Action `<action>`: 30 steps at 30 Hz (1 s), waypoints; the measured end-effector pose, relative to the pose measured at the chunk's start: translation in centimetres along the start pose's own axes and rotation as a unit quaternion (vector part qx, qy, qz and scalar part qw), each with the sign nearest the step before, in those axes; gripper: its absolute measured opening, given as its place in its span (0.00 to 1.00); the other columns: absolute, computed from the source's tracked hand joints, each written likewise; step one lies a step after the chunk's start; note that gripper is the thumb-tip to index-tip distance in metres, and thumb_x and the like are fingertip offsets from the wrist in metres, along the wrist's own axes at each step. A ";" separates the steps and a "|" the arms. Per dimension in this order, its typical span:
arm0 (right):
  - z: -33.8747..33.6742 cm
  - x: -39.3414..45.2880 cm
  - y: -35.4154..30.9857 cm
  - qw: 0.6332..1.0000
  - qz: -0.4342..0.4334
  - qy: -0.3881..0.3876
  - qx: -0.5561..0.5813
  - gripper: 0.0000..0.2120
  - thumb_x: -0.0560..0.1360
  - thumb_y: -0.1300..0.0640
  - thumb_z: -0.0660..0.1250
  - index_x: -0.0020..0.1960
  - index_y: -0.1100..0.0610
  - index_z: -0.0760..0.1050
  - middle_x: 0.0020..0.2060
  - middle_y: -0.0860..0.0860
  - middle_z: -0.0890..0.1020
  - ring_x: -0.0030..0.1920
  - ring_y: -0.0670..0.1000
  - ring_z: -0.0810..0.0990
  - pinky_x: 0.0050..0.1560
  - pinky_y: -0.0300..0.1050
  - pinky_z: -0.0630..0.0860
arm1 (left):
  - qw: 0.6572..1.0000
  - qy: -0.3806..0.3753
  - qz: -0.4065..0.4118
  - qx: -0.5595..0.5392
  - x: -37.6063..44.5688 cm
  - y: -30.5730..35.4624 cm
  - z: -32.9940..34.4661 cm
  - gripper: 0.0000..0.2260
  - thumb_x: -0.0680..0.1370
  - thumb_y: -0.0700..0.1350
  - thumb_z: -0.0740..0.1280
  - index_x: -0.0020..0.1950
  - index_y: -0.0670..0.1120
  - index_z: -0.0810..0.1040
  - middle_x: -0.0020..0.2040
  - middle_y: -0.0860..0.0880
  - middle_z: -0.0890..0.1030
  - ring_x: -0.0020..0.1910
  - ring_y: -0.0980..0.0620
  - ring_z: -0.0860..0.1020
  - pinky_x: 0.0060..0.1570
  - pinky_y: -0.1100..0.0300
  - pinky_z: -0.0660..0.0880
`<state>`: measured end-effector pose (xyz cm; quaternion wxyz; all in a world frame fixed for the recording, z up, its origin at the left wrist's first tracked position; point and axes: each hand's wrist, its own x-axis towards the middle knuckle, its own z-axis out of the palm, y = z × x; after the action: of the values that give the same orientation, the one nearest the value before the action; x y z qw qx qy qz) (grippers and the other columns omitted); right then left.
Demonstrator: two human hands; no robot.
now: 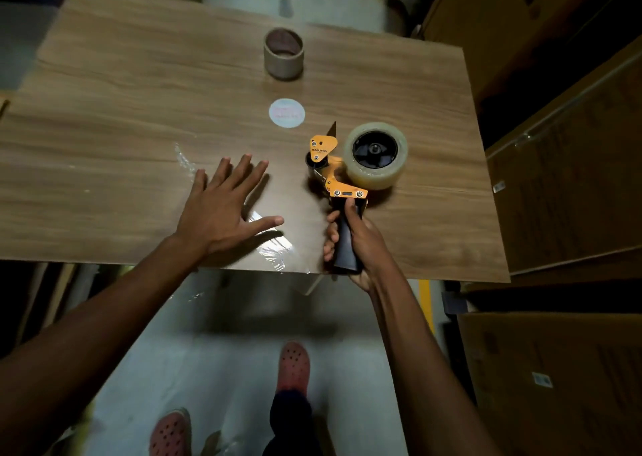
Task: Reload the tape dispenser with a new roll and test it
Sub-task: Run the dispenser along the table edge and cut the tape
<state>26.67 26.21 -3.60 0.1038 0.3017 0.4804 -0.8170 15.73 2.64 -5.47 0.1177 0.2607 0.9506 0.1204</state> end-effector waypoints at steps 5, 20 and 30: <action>0.4 1.7 -0.9 1.000 0.022 0.011 -0.002 0.22 0.84 0.40 0.60 0.48 0.60 0.72 0.28 0.55 0.73 0.26 0.55 0.79 0.28 0.44 0.79 | 1.000 0.011 -0.007 0.006 0.3 0.0 0.0 0.49 0.73 0.82 0.51 0.88 0.60 0.44 0.89 0.52 0.47 0.88 0.42 0.48 0.83 0.34 0.47; 1.4 2.1 -0.6 0.984 -0.039 0.114 -0.129 0.13 0.81 0.50 0.73 0.50 0.59 0.75 0.34 0.60 0.80 0.25 0.56 0.79 0.29 0.48 0.79 | 1.000 0.007 -0.021 0.006 0.3 0.2 0.8 0.47 0.75 0.82 0.51 0.87 0.61 0.42 0.89 0.52 0.46 0.88 0.43 0.46 0.84 0.34 0.43; 2.0 -0.9 -3.1 0.804 -0.226 0.300 -0.461 0.33 0.77 0.44 0.72 0.74 0.57 0.66 0.69 0.58 0.74 0.68 0.62 0.73 0.62 0.56 0.72 | 0.999 -0.003 -0.049 0.010 -0.6 1.6 -2.0 0.45 0.75 0.80 0.47 0.87 0.62 0.40 0.89 0.51 0.45 0.88 0.42 0.47 0.83 0.34 0.45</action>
<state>25.15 26.04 -0.15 -0.1064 0.3314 0.8624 -0.3676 16.38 3.31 -3.05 0.1241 0.2153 0.9630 0.1046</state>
